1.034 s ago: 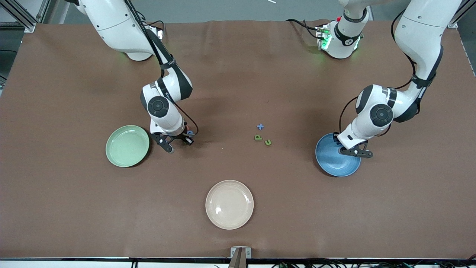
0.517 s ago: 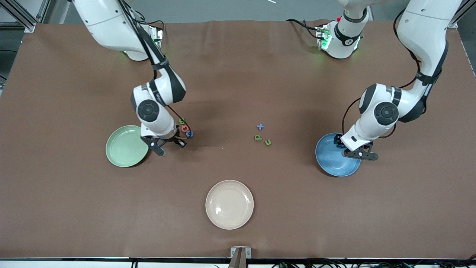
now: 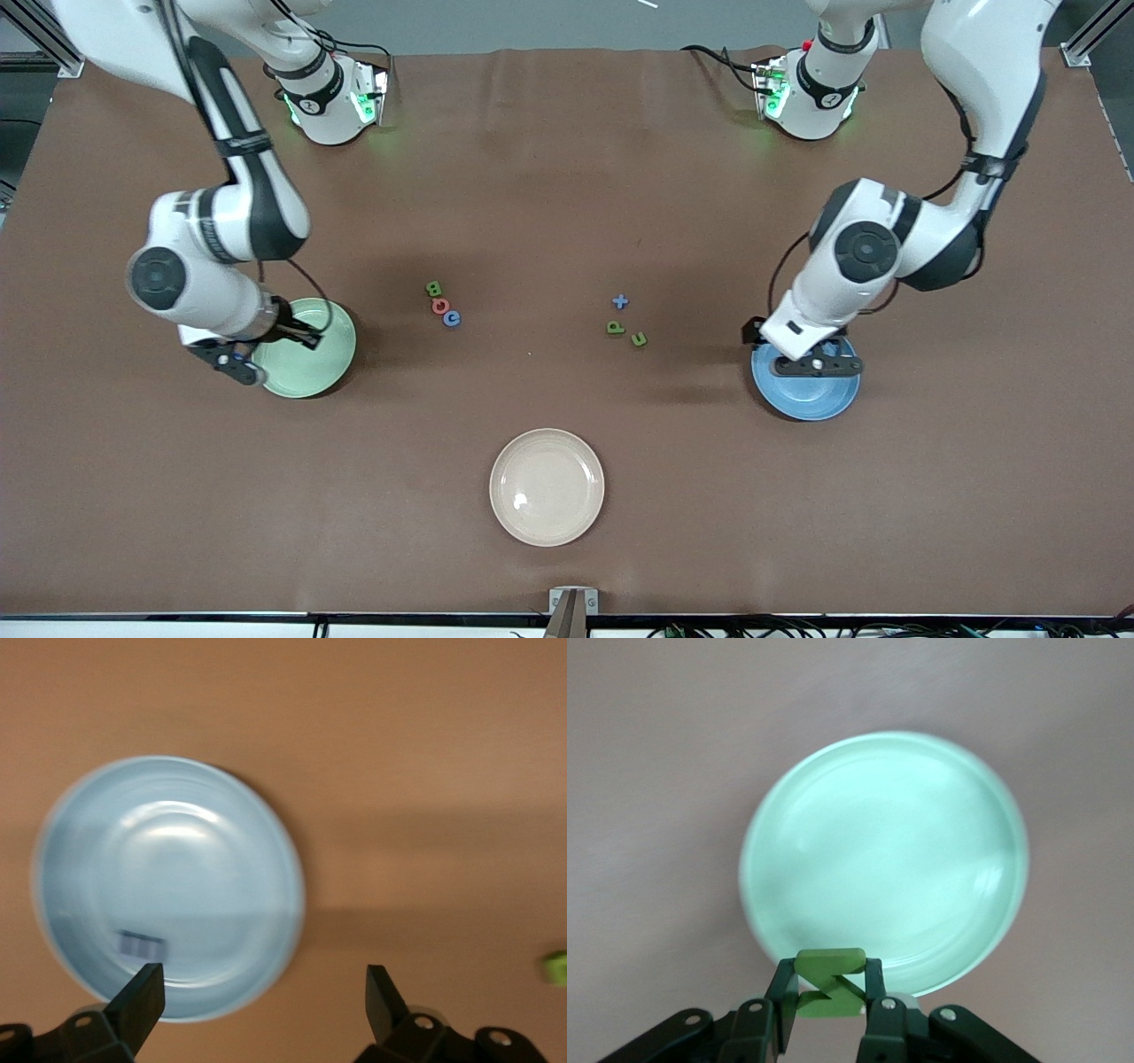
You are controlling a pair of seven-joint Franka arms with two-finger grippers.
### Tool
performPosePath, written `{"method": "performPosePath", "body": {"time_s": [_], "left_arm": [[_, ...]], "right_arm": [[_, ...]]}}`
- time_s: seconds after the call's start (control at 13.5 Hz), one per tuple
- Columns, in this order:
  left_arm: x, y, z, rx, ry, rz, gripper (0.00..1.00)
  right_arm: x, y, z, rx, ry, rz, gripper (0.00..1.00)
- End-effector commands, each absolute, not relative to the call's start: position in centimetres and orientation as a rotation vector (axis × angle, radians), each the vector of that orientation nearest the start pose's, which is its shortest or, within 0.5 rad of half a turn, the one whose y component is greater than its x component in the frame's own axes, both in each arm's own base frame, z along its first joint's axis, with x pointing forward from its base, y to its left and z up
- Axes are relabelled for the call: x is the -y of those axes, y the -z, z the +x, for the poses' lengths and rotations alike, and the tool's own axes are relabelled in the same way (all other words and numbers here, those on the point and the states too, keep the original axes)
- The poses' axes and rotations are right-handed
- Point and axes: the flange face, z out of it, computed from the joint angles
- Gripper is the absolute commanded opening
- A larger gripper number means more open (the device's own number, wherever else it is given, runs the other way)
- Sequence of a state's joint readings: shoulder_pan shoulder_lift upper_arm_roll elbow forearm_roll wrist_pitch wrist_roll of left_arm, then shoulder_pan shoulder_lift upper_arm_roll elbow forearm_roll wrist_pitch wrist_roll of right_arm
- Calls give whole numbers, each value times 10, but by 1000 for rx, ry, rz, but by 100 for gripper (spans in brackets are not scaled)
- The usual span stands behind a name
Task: Sort upper and lower case letters into plates
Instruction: 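Carry the green N into the green plate with the right gripper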
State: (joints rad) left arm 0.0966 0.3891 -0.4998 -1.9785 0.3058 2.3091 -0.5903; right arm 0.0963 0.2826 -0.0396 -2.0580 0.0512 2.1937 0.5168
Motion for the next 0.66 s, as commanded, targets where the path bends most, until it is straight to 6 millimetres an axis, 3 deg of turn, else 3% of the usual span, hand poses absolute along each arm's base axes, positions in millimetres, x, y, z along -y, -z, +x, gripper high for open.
{"method": "performPosePath", "body": {"time_s": [0.0,0.22,0.59], "left_arm": [[280,-281,567,144,17,-3131,100],[330,-262,559,324,-11,-3137,100],[369,-232,547,761,-84,-3063,100]], "right_arm": [[-16,-266,549,-731,-264,-3049,0],[-8,-239,532,-693,-201,-3053,0],[-10,-209,524,-689,-150,-3055,0]]}}
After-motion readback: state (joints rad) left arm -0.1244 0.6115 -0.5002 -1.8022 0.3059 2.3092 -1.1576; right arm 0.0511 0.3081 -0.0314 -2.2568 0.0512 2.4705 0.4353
